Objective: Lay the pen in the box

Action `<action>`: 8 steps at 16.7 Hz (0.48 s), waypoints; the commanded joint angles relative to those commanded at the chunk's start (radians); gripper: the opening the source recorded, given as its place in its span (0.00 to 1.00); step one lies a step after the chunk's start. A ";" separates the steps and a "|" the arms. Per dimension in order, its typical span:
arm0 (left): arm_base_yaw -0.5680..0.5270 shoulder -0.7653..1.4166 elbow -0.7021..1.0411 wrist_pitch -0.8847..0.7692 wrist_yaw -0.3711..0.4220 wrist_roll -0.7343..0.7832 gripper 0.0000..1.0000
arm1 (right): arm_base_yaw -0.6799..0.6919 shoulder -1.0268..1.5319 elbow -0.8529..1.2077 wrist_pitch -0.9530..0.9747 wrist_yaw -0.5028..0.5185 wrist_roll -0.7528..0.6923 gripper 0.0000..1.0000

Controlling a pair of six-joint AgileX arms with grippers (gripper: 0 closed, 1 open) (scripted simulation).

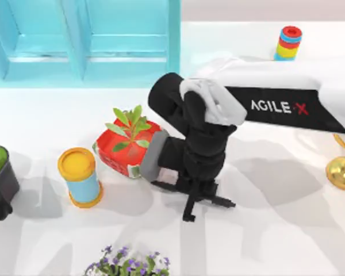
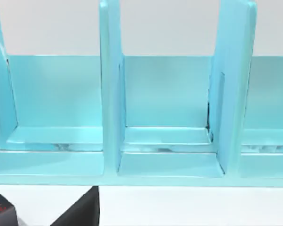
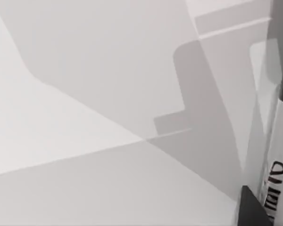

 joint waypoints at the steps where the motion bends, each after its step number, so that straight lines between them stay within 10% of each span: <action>1: 0.000 0.000 0.000 0.000 0.000 0.000 1.00 | -0.001 -0.003 0.013 -0.013 -0.002 0.001 0.00; 8: 0.000 0.000 0.000 0.000 0.000 0.000 1.00 | -0.003 -0.065 0.223 -0.302 -0.004 -0.001 0.00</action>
